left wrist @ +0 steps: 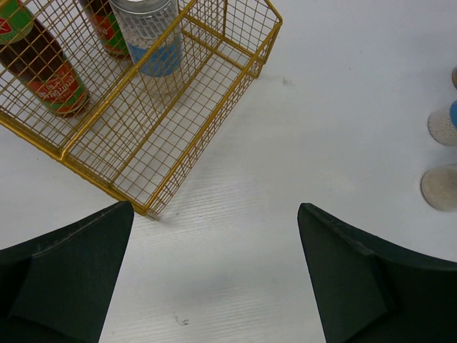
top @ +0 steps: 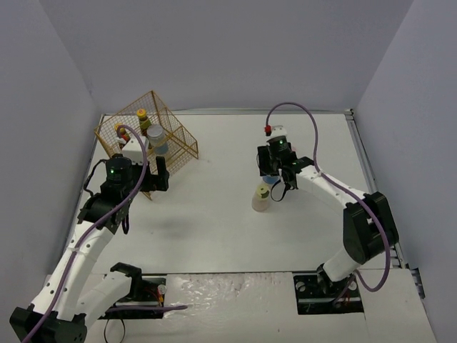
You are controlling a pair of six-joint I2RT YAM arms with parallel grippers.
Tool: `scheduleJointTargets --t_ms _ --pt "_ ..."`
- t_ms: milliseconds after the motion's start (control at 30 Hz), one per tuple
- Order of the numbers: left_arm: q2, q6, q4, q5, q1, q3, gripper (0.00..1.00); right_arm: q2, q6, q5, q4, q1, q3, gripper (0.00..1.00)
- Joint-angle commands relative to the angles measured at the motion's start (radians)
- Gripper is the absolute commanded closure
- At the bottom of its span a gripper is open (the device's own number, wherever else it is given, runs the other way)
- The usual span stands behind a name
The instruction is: Organize the condiment bottles
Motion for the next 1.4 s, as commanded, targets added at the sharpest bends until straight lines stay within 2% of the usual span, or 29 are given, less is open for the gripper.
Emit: scheduleJointTargets --t_ms 0,233,467,567,733,900,1033,1133,1200,1367 --pt "-0.013 0.011 0.070 -0.025 0.007 0.012 0.03 0.034 -0.069 -0.053 0.096 0.154 0.149 0.83" --pt "-0.027 0.009 0.086 -0.039 0.019 0.001 0.03 0.155 -0.072 -0.095 0.094 0.382 0.268 0.80" --pt "-0.050 0.008 0.102 -0.016 0.025 -0.009 0.03 0.234 -0.074 -0.110 0.095 0.500 0.309 0.74" --pt "-0.056 0.007 0.113 0.028 0.025 -0.014 0.03 0.235 -0.073 -0.115 0.094 0.516 0.304 0.60" --pt "-0.060 -0.006 0.120 0.087 0.024 -0.030 0.03 0.205 -0.081 -0.127 0.089 0.526 0.289 0.23" --pt "-0.057 -0.051 0.126 0.118 0.013 -0.051 0.03 0.091 -0.080 -0.105 0.080 0.524 0.245 0.00" --pt "-0.018 -0.068 0.127 0.117 -0.039 -0.026 0.03 -0.055 -0.083 -0.044 0.004 0.519 0.200 0.00" --pt "0.012 -0.073 0.127 0.082 -0.120 -0.004 0.03 -0.163 -0.075 0.032 -0.067 0.514 0.162 0.00" --pt "0.049 -0.071 0.136 0.007 -0.230 0.014 0.03 -0.277 -0.062 0.106 -0.122 0.492 0.120 0.00" --pt "0.143 -0.099 0.186 -0.057 -0.356 0.023 0.03 -0.473 -0.015 0.199 -0.160 0.431 0.028 0.00"
